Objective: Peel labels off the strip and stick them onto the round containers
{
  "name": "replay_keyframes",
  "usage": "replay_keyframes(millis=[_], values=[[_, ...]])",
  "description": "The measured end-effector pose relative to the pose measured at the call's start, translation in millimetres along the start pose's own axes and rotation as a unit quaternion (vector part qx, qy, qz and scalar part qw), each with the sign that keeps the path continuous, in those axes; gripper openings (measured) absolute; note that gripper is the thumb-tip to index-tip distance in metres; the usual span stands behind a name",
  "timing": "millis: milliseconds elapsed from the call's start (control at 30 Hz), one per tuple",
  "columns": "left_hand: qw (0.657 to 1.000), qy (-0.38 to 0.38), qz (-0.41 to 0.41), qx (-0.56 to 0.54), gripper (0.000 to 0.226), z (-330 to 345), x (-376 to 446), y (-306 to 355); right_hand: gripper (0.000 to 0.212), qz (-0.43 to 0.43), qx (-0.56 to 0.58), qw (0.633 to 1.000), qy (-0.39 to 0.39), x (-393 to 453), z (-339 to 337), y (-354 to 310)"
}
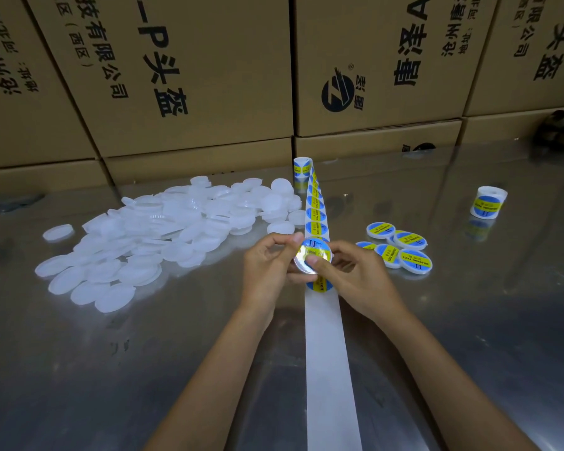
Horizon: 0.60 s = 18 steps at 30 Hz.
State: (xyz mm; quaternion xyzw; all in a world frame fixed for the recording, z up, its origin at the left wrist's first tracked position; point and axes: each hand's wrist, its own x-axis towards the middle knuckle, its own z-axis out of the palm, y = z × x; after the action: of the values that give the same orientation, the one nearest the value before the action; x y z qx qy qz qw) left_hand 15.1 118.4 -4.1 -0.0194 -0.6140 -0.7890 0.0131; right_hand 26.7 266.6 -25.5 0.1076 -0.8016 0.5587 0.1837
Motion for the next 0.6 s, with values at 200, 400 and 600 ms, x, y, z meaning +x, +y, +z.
replay_keyframes(millis=[200,400,600], values=[[0.995,-0.098,-0.022,0.014,0.022,4.3,-5.6,-1.0,0.038,-0.001,-0.033,0.997,0.072,1.5,-6.2,7.5],[0.991,-0.125,-0.016,0.041,0.036,4.2,-6.0,-0.6,0.045,0.003,-0.014,0.997,0.081,1.8,-5.5,6.4],[0.996,-0.083,-0.005,0.025,0.034,4.9,-5.0,-0.8,0.044,0.038,0.070,0.996,0.029,2.2,-5.5,-2.2]])
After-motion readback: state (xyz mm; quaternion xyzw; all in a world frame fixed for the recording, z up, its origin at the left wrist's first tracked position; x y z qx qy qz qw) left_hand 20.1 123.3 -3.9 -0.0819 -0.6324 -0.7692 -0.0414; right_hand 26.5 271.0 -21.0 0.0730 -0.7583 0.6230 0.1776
